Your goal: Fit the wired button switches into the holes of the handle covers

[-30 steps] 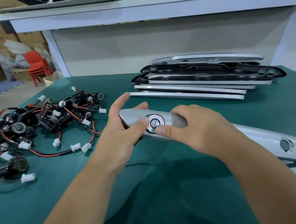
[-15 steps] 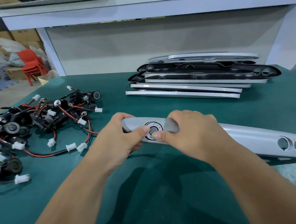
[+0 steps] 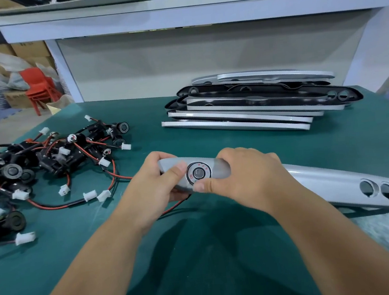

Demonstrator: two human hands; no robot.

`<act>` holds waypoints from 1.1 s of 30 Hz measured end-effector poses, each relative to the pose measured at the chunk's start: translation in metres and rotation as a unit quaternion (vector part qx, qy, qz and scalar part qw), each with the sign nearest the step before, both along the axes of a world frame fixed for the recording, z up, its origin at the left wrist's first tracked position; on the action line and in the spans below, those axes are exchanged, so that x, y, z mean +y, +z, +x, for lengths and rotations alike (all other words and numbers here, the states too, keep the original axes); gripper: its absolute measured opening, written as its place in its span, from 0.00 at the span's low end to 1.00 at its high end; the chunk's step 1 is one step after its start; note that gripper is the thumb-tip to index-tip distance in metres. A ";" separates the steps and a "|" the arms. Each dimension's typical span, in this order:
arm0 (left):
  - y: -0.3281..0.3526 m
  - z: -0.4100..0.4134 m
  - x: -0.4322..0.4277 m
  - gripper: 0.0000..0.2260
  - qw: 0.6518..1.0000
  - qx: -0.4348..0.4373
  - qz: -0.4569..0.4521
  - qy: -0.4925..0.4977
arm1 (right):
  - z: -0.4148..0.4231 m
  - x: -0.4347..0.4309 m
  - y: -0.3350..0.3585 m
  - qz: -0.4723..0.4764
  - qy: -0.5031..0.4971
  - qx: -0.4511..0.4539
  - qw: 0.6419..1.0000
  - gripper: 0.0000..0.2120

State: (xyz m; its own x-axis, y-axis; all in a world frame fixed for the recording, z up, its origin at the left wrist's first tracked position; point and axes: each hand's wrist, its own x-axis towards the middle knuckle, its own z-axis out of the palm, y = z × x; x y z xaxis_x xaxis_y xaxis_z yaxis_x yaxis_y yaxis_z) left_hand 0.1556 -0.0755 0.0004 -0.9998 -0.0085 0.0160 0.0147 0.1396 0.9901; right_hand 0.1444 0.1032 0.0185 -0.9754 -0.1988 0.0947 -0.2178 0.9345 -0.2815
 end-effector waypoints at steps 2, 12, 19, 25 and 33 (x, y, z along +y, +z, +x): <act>0.000 0.001 0.000 0.04 1.000 0.006 0.007 -0.002 | 0.001 -0.001 0.001 -0.010 -0.004 0.006 1.000 0.30; 0.003 0.002 0.006 0.02 0.998 0.067 -0.007 0.012 | 0.003 -0.004 0.004 -0.025 -0.040 0.073 0.996 0.26; 0.000 -0.002 0.001 0.03 0.996 0.083 -0.011 -0.013 | 0.007 -0.001 -0.002 -0.016 -0.021 0.125 0.992 0.28; -0.004 -0.003 0.003 0.05 0.995 0.091 -0.024 -0.032 | -0.002 0.001 -0.003 -0.040 -0.046 0.079 0.995 0.25; -0.006 -0.006 0.006 0.04 0.996 0.083 -0.038 -0.015 | 0.003 -0.003 -0.012 -0.016 -0.076 0.162 0.984 0.27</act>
State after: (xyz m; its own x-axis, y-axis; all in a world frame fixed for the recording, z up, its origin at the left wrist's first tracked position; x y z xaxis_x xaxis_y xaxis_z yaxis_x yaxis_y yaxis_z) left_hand 0.1495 -0.0697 -0.0054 -0.9832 0.0281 0.1803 0.1821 0.2103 0.9605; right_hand 0.1479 0.1002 0.0065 -0.9113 -0.0460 0.4092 -0.1601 0.9551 -0.2492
